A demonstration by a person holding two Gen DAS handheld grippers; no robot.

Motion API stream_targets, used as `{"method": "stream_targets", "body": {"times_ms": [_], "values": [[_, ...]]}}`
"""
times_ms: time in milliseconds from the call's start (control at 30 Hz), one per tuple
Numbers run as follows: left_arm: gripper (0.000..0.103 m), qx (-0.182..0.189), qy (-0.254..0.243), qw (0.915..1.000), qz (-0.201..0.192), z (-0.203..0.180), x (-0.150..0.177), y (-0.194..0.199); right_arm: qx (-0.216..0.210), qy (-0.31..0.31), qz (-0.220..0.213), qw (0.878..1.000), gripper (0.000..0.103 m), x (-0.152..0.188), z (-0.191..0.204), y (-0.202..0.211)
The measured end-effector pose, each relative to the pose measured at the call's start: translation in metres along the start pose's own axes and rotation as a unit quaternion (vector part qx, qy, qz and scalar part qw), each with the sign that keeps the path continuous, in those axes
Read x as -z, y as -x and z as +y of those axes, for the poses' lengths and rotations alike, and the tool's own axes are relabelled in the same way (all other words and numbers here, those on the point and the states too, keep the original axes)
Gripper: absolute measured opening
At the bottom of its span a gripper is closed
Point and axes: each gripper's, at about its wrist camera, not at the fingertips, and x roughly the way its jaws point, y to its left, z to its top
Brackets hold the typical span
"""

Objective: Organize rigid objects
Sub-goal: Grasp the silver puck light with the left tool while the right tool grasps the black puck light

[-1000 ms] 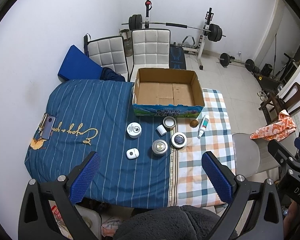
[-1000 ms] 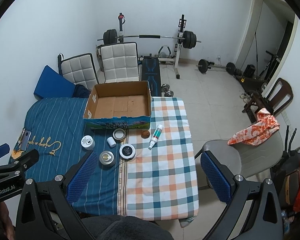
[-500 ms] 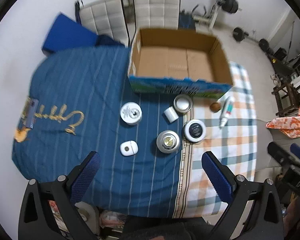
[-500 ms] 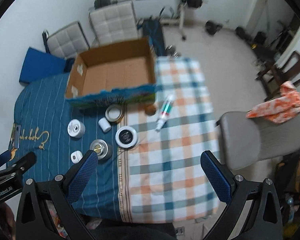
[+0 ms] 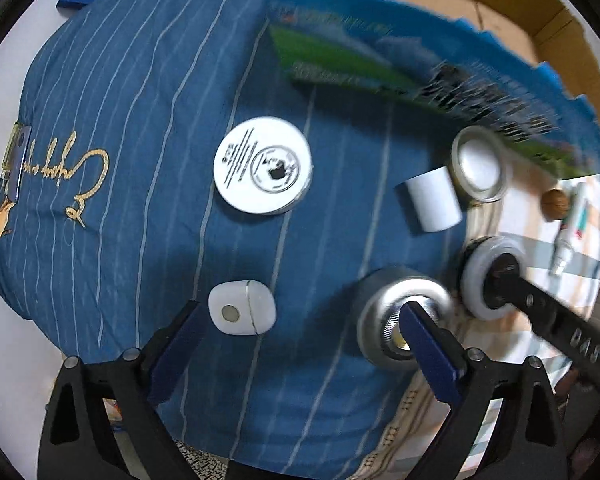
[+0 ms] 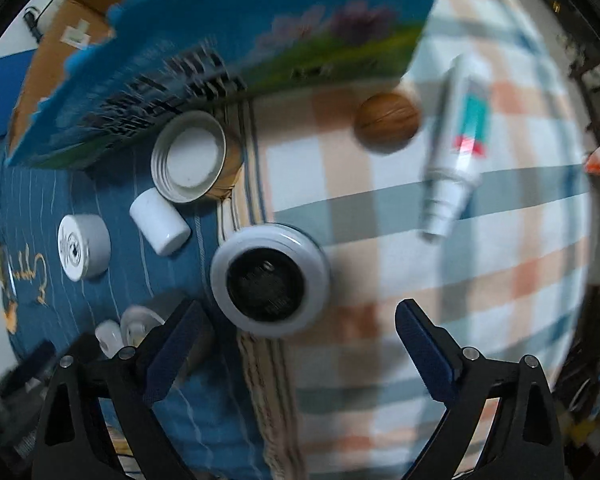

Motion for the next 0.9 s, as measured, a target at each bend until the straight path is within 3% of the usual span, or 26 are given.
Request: {"method": "stream_targets", "body": {"times_ms": [167, 233, 400, 567, 733, 900], "values": [[0.099, -0.009, 0.008, 0.9999, 0.013, 0.006, -0.002, -0.016, -0.012, -0.01, 0.029, 0.999, 0.091, -0.009, 0.012, -0.033], [0.099, -0.011, 0.01, 0.9997, 0.017, 0.008, -0.001, -0.02, -0.001, -0.007, 0.036, 0.999, 0.08, -0.012, 0.016, -0.046], [0.099, -0.009, 0.003, 0.9997, 0.021, 0.006, 0.004, -0.021, 0.027, 0.016, 0.046, 0.998, 0.08, -0.007, 0.021, -0.054], [0.099, 0.005, -0.009, 0.9998, 0.02, -0.009, 0.011, -0.015, 0.058, 0.022, 0.072, 0.995, 0.08, 0.01, -0.005, -0.057], [0.099, 0.054, -0.015, 0.9974, 0.046, -0.03, 0.01, -0.022, 0.077, 0.025, 0.087, 0.993, 0.08, 0.033, -0.029, -0.063], [0.099, 0.05, -0.049, 0.9945, 0.077, -0.059, 0.003, -0.047, 0.071, 0.016, 0.081, 0.994, 0.08, 0.04, -0.033, -0.065]]}}
